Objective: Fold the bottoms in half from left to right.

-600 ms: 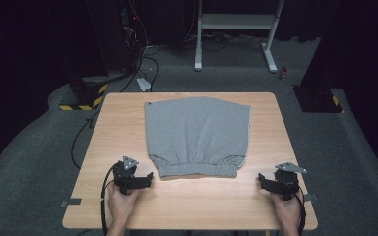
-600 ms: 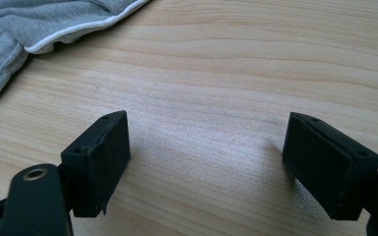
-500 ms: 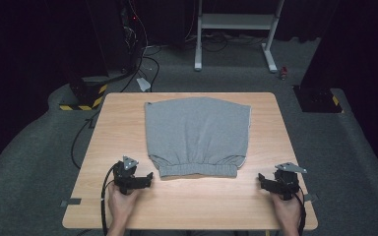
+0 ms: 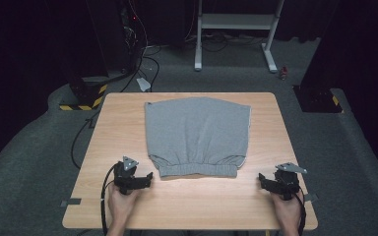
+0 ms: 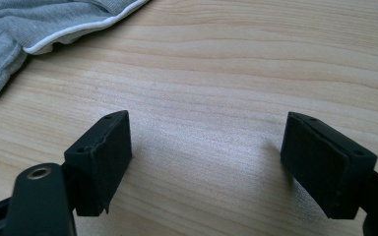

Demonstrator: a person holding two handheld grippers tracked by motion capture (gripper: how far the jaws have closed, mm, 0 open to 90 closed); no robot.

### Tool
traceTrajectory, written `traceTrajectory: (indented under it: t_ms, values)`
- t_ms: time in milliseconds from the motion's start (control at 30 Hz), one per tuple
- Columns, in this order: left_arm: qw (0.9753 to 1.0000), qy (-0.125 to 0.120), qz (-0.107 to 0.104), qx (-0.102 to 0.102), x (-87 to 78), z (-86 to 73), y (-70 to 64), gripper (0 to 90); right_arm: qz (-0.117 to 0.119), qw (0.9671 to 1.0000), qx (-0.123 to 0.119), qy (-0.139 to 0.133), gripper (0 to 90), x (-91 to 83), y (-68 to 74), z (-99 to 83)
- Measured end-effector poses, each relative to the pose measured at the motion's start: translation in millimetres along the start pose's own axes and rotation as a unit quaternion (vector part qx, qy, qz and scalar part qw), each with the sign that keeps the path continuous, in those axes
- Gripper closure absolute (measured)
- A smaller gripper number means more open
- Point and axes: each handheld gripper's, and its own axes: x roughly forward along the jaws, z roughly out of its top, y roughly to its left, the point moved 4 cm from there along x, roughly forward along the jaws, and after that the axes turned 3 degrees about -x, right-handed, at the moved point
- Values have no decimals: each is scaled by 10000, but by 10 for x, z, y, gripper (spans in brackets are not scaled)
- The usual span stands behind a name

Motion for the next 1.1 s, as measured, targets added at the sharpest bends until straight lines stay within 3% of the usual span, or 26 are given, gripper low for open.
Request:
traceTrajectory:
  t_ms: [667, 733, 1100]
  values:
    - [10000, -92, 1, -7, -38, -23, -27, 171, 34, 10000, -31, -10, 191, 7, 6, 6]
    - [10000, -92, 8, -5, -39, -22, -27, 172, 31, 10000, -74, -50, 263, 14, 47, 23]
    - [9999, -113, 30, -16, -54, -35, -37, 186, 27, 9999, -71, -71, 271, 28, 86, 43]
